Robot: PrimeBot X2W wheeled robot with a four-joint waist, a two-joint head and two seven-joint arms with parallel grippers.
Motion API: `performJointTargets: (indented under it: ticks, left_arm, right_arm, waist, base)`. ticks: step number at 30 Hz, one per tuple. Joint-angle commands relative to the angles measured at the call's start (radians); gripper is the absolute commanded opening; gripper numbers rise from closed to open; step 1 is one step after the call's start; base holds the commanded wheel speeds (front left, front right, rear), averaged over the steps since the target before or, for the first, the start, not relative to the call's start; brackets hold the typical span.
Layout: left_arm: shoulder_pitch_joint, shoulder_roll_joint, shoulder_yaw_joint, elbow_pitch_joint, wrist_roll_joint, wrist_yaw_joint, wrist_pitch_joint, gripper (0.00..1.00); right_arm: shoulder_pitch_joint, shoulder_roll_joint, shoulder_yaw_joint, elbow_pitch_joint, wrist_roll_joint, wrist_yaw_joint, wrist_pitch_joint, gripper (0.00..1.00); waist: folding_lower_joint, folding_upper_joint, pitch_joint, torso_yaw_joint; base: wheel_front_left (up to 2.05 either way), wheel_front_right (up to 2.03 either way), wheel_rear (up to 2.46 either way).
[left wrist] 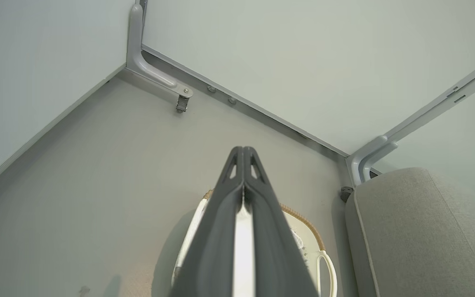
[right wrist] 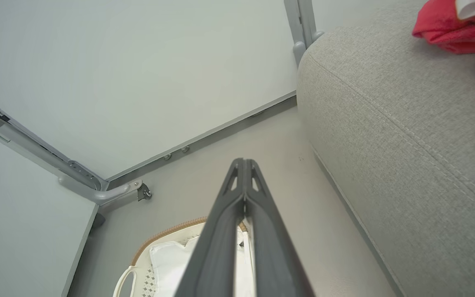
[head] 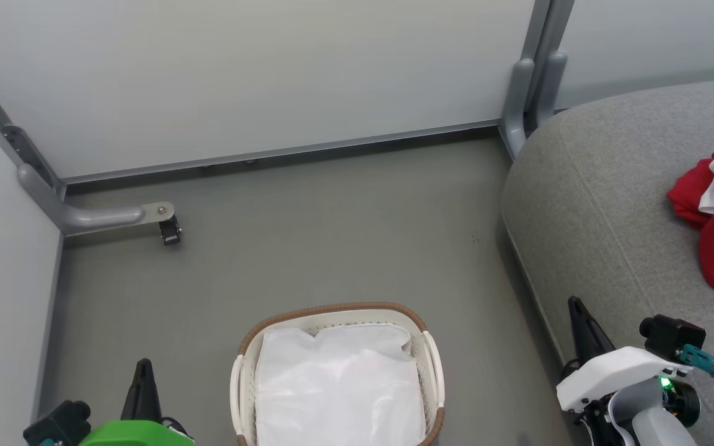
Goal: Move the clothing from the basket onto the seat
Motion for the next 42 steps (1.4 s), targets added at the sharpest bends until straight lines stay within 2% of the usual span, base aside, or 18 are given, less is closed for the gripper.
performJointTargets:
  ticks: [1, 20, 42]
  left_arm:
    - [-0.033, 0.005, 0.006, -0.020, -0.038, -0.006, 0.007, 0.00]
    - [-0.062, 0.006, 0.027, -0.046, -0.289, -0.016, 0.076, 0.00]
    - [-0.088, 0.008, 0.047, -0.069, -0.526, -0.027, 0.142, 0.00]
  right_arm:
    - [-0.002, -0.004, -0.007, -0.022, 0.042, 0.000, 0.009, 0.00]
    - [0.008, -0.006, -0.041, -0.064, 0.322, 0.000, 0.078, 0.00]
    - [0.019, -0.008, -0.074, -0.102, 0.585, -0.001, 0.144, 0.00]
  waist:
    - [0.0000, 0.0000, 0.000, 0.001]
    - [0.0000, 0.0000, -0.005, 0.009]
    - [0.0000, 0.0000, -0.011, 0.019]
  base:
    - [0.00, 0.00, 0.00]
    - [0.00, 0.00, 0.00]
    - [0.00, 0.00, 0.00]
